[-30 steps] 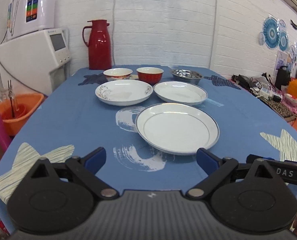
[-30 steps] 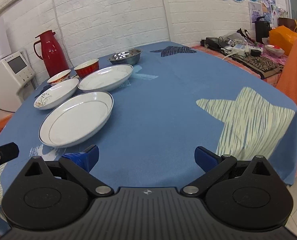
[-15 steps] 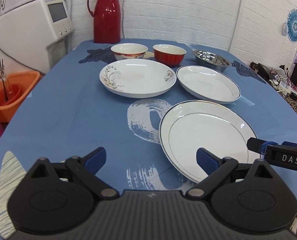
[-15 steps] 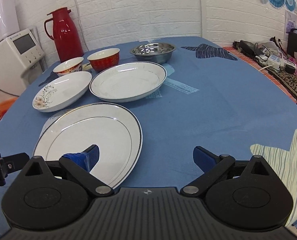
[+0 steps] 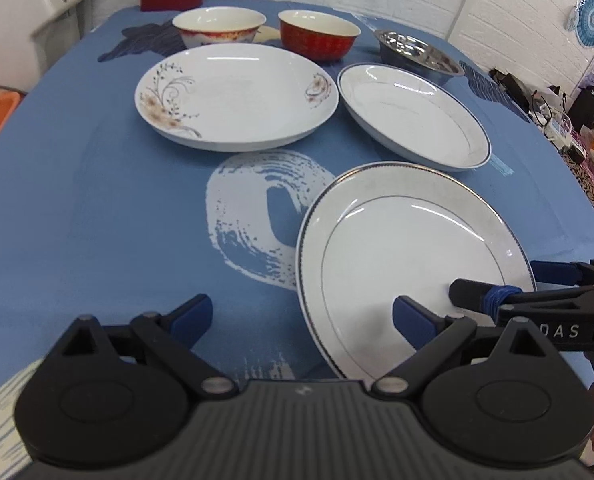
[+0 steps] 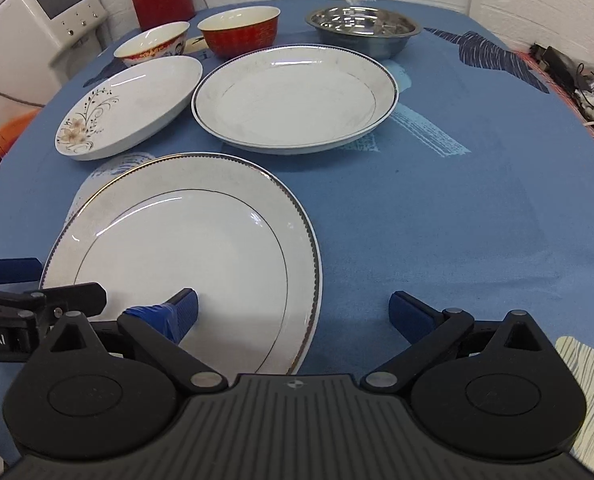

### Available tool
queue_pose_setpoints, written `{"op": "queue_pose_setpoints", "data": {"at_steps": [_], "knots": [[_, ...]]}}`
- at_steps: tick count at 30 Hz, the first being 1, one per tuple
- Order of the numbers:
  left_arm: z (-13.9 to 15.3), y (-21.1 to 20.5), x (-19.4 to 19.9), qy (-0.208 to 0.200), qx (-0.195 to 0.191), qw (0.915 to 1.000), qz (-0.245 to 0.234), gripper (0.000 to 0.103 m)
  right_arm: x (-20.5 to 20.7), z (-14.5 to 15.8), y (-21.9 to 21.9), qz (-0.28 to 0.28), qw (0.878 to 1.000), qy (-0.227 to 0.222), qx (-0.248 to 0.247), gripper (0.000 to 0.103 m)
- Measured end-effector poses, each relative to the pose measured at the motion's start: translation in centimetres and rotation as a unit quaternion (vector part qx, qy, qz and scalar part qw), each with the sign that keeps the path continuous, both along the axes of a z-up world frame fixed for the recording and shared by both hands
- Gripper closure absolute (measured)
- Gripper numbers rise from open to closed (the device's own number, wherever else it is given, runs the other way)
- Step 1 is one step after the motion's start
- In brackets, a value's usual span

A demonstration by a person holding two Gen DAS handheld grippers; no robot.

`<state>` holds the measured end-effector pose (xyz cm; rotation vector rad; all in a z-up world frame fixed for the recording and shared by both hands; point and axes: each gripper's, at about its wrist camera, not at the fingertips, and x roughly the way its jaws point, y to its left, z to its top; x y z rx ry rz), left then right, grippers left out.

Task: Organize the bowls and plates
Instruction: 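Move both grippers to the large gold-rimmed plate and close on its rim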

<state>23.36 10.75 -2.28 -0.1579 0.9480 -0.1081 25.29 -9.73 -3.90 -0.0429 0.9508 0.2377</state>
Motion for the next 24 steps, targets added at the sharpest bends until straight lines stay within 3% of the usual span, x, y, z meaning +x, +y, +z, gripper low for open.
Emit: {"op": "queue_pose_setpoints", "data": {"at_steps": [6,14,24], "knots": [[-0.1,-0.5,0.6,0.008,0.025,0.9992,-0.031,0.007,0.9,0.0,-0.2,0.021,1.0,0.005,-0.004,0.012],[-0.3,-1.8,1.0,0.009,0.059,0.9964,-0.061,0.007,2.5,0.4,0.1,0.038,0.998,0.051,-0.016,0.012],[-0.3,-1.9,1.3,0.014,0.061,0.9961,-0.061,0.006,2.8,0.5,1.1,0.055,0.996,0.068,-0.02,0.012]]}}
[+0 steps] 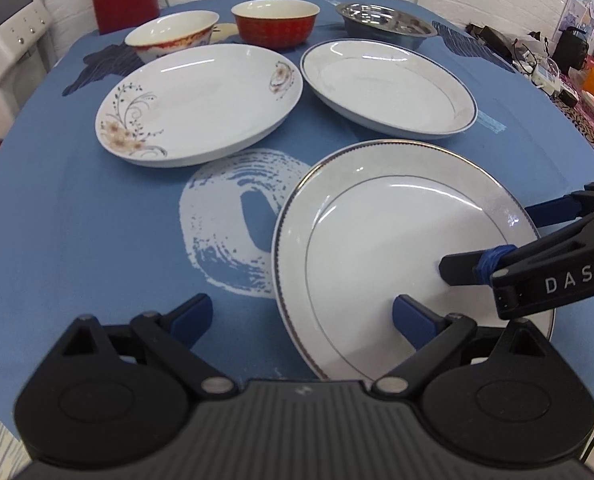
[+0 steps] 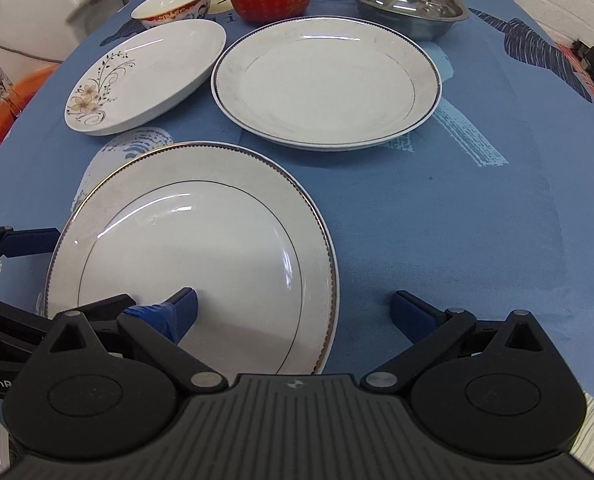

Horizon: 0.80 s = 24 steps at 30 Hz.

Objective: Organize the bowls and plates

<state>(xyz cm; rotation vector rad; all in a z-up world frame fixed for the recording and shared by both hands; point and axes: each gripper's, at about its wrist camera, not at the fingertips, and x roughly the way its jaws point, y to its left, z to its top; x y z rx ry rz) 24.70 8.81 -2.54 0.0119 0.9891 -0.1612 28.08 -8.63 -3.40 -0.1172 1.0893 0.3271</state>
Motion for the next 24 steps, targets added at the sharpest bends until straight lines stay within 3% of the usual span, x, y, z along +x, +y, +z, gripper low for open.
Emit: {"op": "queue_pose_setpoints", "data": {"at_steps": [2,4,6,8,9,11,13,19,24], "knots": [[0.0,0.0,0.0,-0.002,-0.002,1.0,-0.003,0.008,0.0,0.0,0.1,0.0,1.0,0.0,0.0,0.012],[0.2,-0.1,-0.5,-0.011,-0.011,0.9997,-0.018,0.02,-0.3,0.0,0.2,0.012,1.0,-0.01,0.009,0.015],[0.7,-0.3,-1.0,-0.019,-0.021,0.9992,-0.029,0.055,-0.5,0.2,0.2,0.023,0.999,-0.016,0.033,0.021],[0.9,0.1,-1.0,-0.016,-0.032,0.9993,-0.012,0.069,-1.0,0.7,0.6,0.032,0.999,-0.028,0.024,0.053],[0.9,0.8,-0.8,-0.015,-0.045,0.9989,-0.002,0.081,-1.1,0.8,0.3,0.03,0.999,-0.031,0.026,0.056],[0.9,2.5,-0.4,-0.002,-0.091,0.9959,0.007,0.088,-1.0,0.9,-0.7,0.019,0.999,-0.031,0.041,0.073],[0.8,3.3,0.0,0.008,-0.113,0.9935,0.01,0.091,-0.9,0.8,-1.5,-0.002,0.997,-0.028,0.07,0.073],[1.0,2.8,0.2,0.008,-0.101,0.9947,0.016,0.091,-0.9,0.9,-1.2,-0.002,0.997,-0.021,0.071,0.067],[1.1,3.2,0.4,0.023,-0.11,0.9934,0.022,0.093,-1.2,0.8,-1.0,-0.001,0.998,-0.024,0.059,0.07]]}}
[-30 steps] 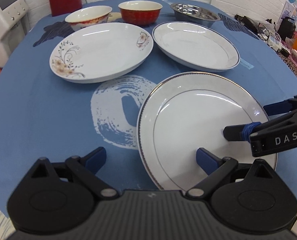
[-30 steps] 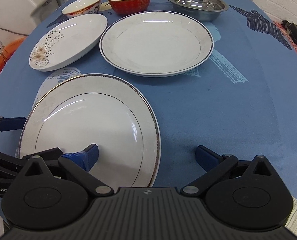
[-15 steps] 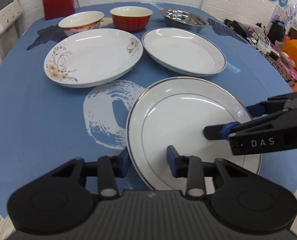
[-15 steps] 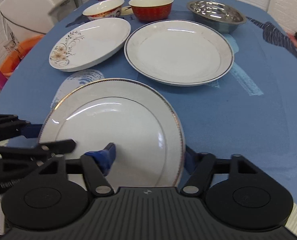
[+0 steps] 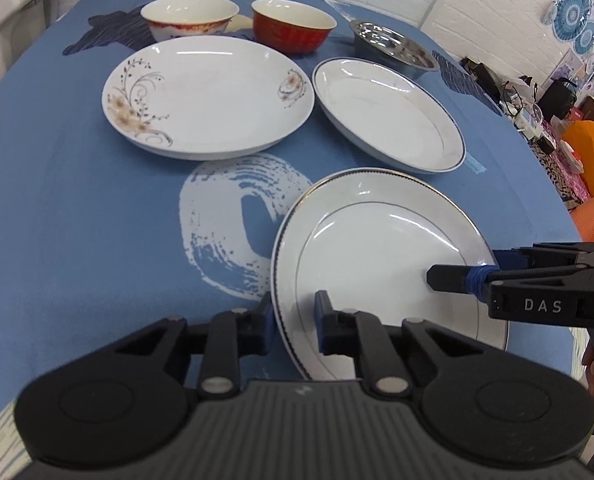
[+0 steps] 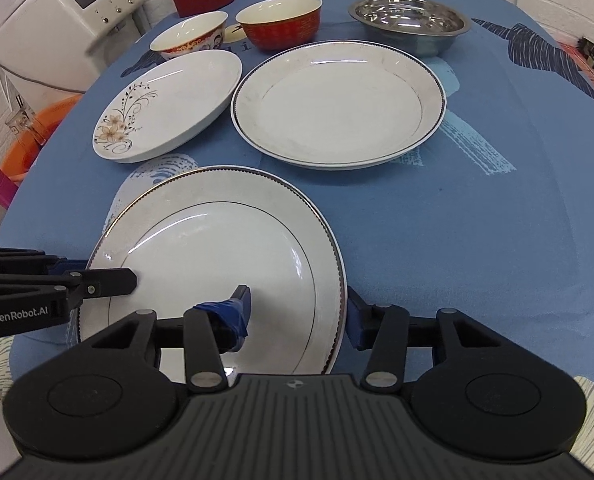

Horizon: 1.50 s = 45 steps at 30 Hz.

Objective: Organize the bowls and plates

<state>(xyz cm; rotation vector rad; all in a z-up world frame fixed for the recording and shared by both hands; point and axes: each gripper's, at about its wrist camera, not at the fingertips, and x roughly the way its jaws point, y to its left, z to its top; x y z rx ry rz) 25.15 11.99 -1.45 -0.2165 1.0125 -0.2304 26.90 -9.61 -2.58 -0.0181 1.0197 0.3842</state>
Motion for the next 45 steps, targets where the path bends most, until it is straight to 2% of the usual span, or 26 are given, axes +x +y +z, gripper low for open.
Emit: {"op": "queue_pose_setpoints", "data": {"at_steps": [6,10,13,20,22,26,31,32,35,38,40,43,45], "knots": [[0.1,0.9,-0.5,0.007,0.0,0.9999,0.009,0.096,-1.0,-0.1,-0.6,-0.031,0.997,0.019,0.062,0.07],[0.6,2.4,-1.0,0.005,0.002,0.9999,0.016,0.096,-1.9,-0.1,1.2,-0.021,0.998,0.023,0.059,0.067],[1.0,4.5,-2.1,-0.003,0.019,0.9993,0.032,0.096,-2.4,-0.3,3.3,-0.003,0.997,0.03,0.076,0.066],[1.6,9.4,-4.6,-0.016,0.042,0.9966,0.069,0.095,-3.6,-0.4,9.1,0.052,0.996,0.03,0.069,0.062],[1.4,10.1,-4.7,-0.014,0.039,0.9967,0.07,0.095,-3.8,-0.4,10.0,0.058,0.996,0.03,0.065,0.061],[0.2,10.0,-4.8,-0.002,0.024,0.998,0.058,0.092,-4.2,-0.4,10.1,0.059,0.997,0.026,0.05,0.058],[0.0,9.9,-4.7,-0.01,0.019,0.9982,0.056,0.092,-4.3,-0.4,9.9,0.066,0.996,0.028,0.045,0.056],[0.1,10.2,-4.6,-0.005,0.013,0.9984,0.054,0.088,-4.0,-0.4,9.8,0.068,0.996,0.035,0.048,0.056],[0.8,12.0,-5.2,-0.02,-0.013,0.9964,0.081,0.049,-3.1,0.1,8.6,0.053,0.995,0.058,0.064,0.058],[2.3,13.3,-5.4,-0.047,-0.001,0.9938,0.101,0.049,-2.3,1.1,7.3,0.03,0.998,0.036,0.052,0.057],[3.2,13.7,-4.9,-0.054,0.004,0.9929,0.106,0.046,-1.5,1.9,7.3,0.018,0.999,0.022,0.023,0.057],[4.2,14.1,-3.6,-0.061,0.01,0.9922,0.109,0.04,-0.6,4.0,7.7,0.019,0.999,-0.032,-0.009,0.057],[4.8,14.1,-2.5,-0.064,0.017,0.9916,0.111,0.039,0.5,6.0,7.8,0.02,0.998,-0.067,-0.01,0.057]]}}
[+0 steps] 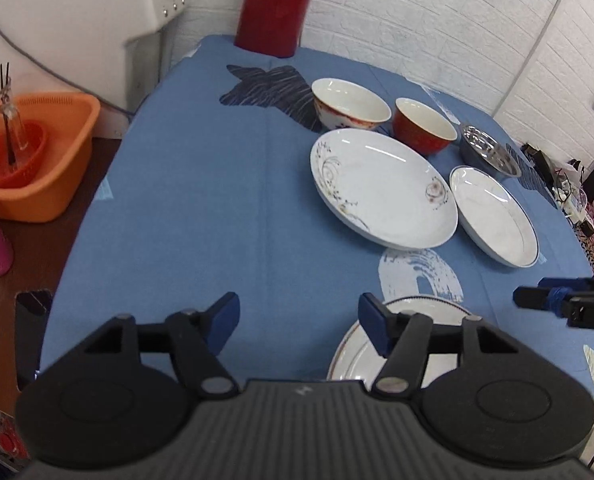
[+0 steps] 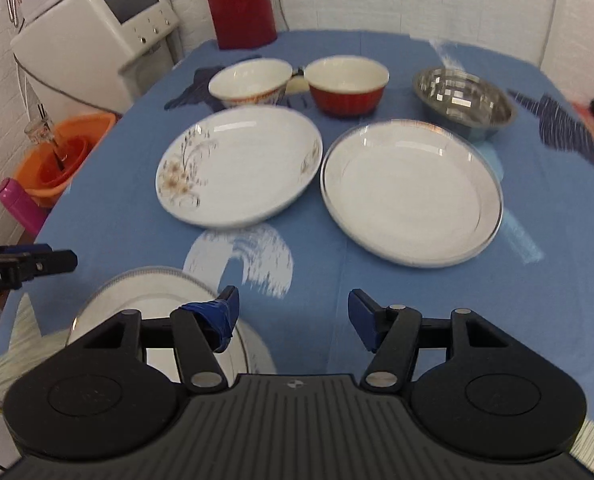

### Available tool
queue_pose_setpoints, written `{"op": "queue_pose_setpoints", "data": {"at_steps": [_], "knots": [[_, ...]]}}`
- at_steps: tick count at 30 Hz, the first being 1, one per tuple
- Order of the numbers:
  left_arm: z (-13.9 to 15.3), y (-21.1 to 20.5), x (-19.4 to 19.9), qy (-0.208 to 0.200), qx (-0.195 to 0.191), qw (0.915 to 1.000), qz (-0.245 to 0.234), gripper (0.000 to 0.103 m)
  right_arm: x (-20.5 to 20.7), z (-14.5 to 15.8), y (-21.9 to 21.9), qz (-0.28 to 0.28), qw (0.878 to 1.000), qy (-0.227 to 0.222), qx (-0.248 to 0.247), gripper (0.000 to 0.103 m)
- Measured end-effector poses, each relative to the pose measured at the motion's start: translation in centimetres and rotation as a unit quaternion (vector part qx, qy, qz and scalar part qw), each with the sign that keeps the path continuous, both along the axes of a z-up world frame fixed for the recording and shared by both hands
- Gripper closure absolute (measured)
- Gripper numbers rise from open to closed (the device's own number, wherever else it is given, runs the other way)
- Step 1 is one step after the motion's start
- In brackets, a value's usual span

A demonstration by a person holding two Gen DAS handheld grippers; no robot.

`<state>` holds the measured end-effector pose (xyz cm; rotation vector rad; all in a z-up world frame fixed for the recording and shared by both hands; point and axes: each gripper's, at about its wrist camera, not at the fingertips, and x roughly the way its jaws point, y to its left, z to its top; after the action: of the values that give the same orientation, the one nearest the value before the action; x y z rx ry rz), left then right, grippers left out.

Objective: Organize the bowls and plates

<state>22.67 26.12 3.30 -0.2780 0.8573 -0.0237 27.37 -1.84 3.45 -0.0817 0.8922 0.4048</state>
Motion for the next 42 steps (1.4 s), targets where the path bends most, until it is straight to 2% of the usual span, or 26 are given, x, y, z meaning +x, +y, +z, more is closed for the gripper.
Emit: {"op": "queue_pose_setpoints", "data": {"at_steps": [2,4,6,7,8,10,11,13,14,19,21,28,31,32,33,34,41,42], "knots": [[0.8,0.3,1.4,-0.005,-0.011,0.9999,0.002,0.039,1.3,2.9,-0.4,0.002,0.999,-0.045,0.032,0.057],[2.0,0.6,3.0,-0.009,-0.024,0.9997,0.001,0.039,2.5,6.3,0.3,-0.007,0.993,-0.113,0.029,0.057],[3.1,0.7,4.6,-0.024,-0.023,0.9995,0.001,0.039,4.0,8.5,1.7,0.042,0.984,-0.175,0.007,0.056],[3.5,0.6,5.4,-0.03,-0.02,0.9994,0.0,0.038,5.2,8.5,2.6,0.078,0.979,-0.186,-0.011,0.055],[3.5,0.5,6.3,-0.028,-0.017,0.9995,0.001,0.037,6.7,7.6,3.4,0.099,0.981,-0.165,-0.039,0.054],[2.7,0.2,8.0,-0.011,-0.017,0.9998,-0.003,0.037,11.1,4.3,4.7,0.104,0.99,-0.051,-0.085,0.055],[2.0,0.1,8.8,0.0,-0.019,0.9998,-0.006,0.037,13.0,2.7,4.7,0.094,0.993,-0.006,-0.075,0.055],[0.8,-0.1,10.1,0.018,-0.023,0.9995,-0.008,0.037,15.7,0.7,4.5,0.075,0.996,0.031,-0.041,0.055],[0.3,-0.1,10.6,0.025,-0.026,0.9993,-0.009,0.037,16.6,0.0,4.7,0.08,0.996,0.034,-0.035,0.055],[-0.9,-0.4,12.9,0.036,-0.027,0.9989,-0.015,0.037,19.4,-1.5,6.8,0.102,0.992,0.033,-0.07,0.055],[-1.5,-0.6,13.7,0.044,-0.033,0.9983,-0.019,0.037,20.4,-2.2,7.0,0.101,0.991,0.054,-0.065,0.055],[-2.9,-1.4,14.8,0.062,-0.048,0.9965,-0.03,0.037,20.5,-4.5,6.9,0.106,0.989,0.099,-0.043,0.055],[-3.2,-1.7,15.1,0.062,-0.048,0.9966,-0.025,0.037,20.0,-5.0,6.9,0.105,0.989,0.093,-0.039,0.054],[-3.4,-1.7,15.2,0.064,-0.051,0.9964,-0.022,0.039,19.8,-5.2,7.1,0.109,0.989,0.096,-0.041,0.052],[-3.5,-1.8,15.2,0.066,-0.054,0.9962,-0.021,0.049,19.6,-5.3,7.4,0.111,0.989,0.09,-0.047,0.052],[-3.7,-1.9,15.3,0.068,-0.056,0.9958,-0.024,0.054,19.5,-5.5,7.6,0.116,0.988,0.086,-0.054,0.05],[-4.2,-2.2,15.5,0.07,-0.053,0.996,-0.012,0.058,19.2,-5.6,7.5,0.112,0.99,0.071,-0.046,0.05],[-4.2,-2.2,15.5,0.07,-0.054,0.996,-0.011,0.066,19.2,-5.7,7.6,0.11,0.99,0.07,-0.047,0.05]]}}
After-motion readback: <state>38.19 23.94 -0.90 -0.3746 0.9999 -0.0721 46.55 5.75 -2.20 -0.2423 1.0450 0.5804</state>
